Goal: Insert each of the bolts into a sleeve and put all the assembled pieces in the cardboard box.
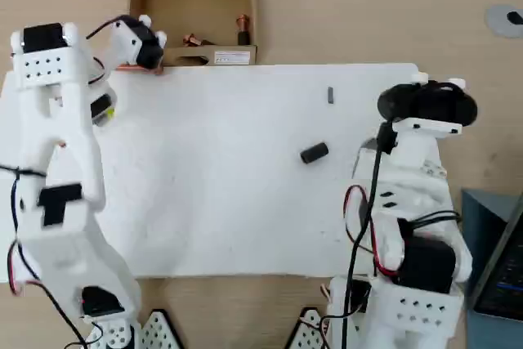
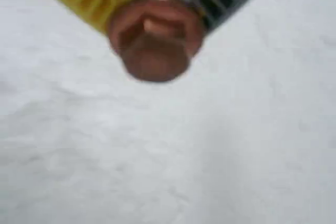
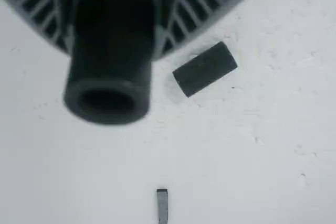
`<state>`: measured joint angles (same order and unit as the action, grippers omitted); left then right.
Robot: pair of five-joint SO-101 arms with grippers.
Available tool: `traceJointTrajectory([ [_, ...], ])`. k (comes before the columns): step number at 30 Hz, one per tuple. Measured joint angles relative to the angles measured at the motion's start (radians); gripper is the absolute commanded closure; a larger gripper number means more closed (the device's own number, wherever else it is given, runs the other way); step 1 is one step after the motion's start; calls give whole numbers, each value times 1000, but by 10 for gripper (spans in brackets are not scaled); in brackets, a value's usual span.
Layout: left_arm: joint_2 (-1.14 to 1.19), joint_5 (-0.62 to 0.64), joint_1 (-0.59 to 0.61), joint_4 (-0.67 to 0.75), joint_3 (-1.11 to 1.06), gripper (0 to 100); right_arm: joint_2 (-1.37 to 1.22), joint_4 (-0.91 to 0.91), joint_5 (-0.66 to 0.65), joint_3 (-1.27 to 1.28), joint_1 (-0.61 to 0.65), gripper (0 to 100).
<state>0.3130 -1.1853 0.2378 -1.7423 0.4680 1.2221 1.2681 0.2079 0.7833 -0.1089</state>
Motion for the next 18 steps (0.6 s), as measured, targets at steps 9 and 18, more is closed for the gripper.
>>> traceJointTrajectory([
  [9, -563, 367, -157, -3, -411, 998, 2, 210, 0, -173, 44, 989],
  [18, -1099, 855, -244, 160, -736, 998, 17, 296, 0, -255, 199, 989],
])
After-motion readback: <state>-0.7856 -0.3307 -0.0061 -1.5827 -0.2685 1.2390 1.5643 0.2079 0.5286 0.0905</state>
